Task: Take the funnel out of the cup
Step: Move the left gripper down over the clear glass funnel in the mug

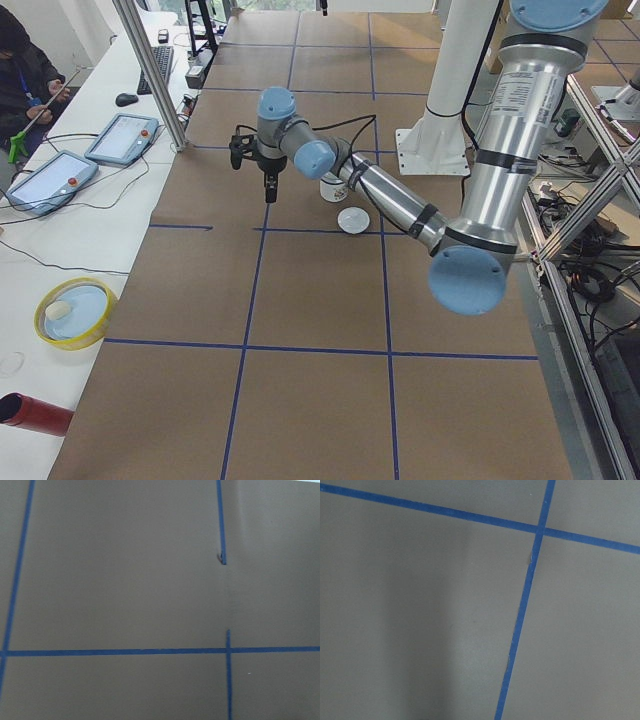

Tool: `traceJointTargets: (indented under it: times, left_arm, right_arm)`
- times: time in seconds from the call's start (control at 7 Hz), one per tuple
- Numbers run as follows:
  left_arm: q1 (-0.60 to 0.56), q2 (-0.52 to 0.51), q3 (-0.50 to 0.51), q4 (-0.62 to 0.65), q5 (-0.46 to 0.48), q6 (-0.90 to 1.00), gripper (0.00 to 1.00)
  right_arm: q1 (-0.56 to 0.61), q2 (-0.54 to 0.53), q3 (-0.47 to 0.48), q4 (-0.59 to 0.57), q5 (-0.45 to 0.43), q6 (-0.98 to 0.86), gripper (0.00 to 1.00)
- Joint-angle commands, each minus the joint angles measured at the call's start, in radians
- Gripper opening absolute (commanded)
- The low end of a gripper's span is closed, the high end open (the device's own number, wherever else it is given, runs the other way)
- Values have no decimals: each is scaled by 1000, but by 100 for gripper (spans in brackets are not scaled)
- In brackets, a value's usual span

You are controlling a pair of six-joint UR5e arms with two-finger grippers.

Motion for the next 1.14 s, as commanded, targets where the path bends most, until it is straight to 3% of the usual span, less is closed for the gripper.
traceJointTargets:
  times: [0.0, 0.57, 0.71, 0.86, 1.0]
  left_arm:
    - [211, -184, 10, 198, 123, -229, 100]
    - [411, -197, 37, 198, 195, -375, 100]
    - [427, -197, 37, 198, 216, -378, 86]
    - [430, -197, 42, 198, 218, -378, 66]
    - [437, -197, 45, 198, 218, -378, 60]
  right_arm:
    - [0, -1, 0, 0, 0, 0, 100]
    - [0, -1, -1, 0, 0, 0, 100]
    - [0, -1, 0, 0, 0, 0, 100]
    - [0, -1, 0, 0, 0, 0, 100]
    - [0, -1, 0, 0, 0, 0, 100]
